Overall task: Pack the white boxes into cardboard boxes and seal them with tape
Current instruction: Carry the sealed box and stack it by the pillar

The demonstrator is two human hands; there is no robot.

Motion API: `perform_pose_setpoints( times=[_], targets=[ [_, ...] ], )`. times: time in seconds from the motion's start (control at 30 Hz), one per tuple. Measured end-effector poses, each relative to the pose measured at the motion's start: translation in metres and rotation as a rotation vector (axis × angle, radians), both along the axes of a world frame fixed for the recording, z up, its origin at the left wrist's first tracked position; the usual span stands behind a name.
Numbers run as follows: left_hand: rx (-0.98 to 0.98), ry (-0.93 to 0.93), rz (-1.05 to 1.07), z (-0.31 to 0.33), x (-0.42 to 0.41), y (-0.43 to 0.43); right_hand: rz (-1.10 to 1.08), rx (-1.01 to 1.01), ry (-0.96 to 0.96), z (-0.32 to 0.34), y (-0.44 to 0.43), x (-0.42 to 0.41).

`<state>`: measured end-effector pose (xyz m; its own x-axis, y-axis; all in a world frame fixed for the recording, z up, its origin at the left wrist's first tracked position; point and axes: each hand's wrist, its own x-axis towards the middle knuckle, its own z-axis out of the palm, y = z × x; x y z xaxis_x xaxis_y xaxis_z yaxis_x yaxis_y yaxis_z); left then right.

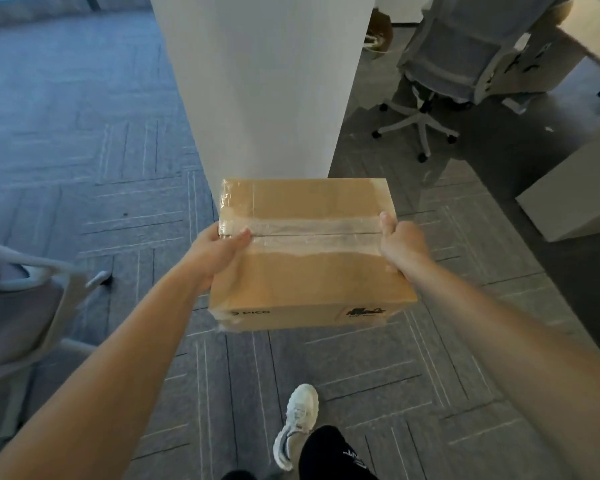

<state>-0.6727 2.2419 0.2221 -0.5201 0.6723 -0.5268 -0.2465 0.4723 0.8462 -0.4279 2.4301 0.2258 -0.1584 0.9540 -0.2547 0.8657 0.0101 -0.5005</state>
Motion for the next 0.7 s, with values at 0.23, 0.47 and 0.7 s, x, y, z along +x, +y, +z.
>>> perform_pose_setpoints(
  times=[0.23,0.47,0.7],
  targets=[
    [-0.061,0.016,0.131,-0.073,-0.029,0.07,0.13,-0.044,-0.004,-0.08,0.093,-0.049],
    [-0.121,0.167,0.144,-0.209,-0.071,0.124,0.154,-0.089,0.043,-0.226,0.16,-0.112],
    [-0.162,0.242,0.131,-0.409,-0.132,0.188,0.147,-0.056,-0.002,-0.42,0.221,-0.172]
  ],
)
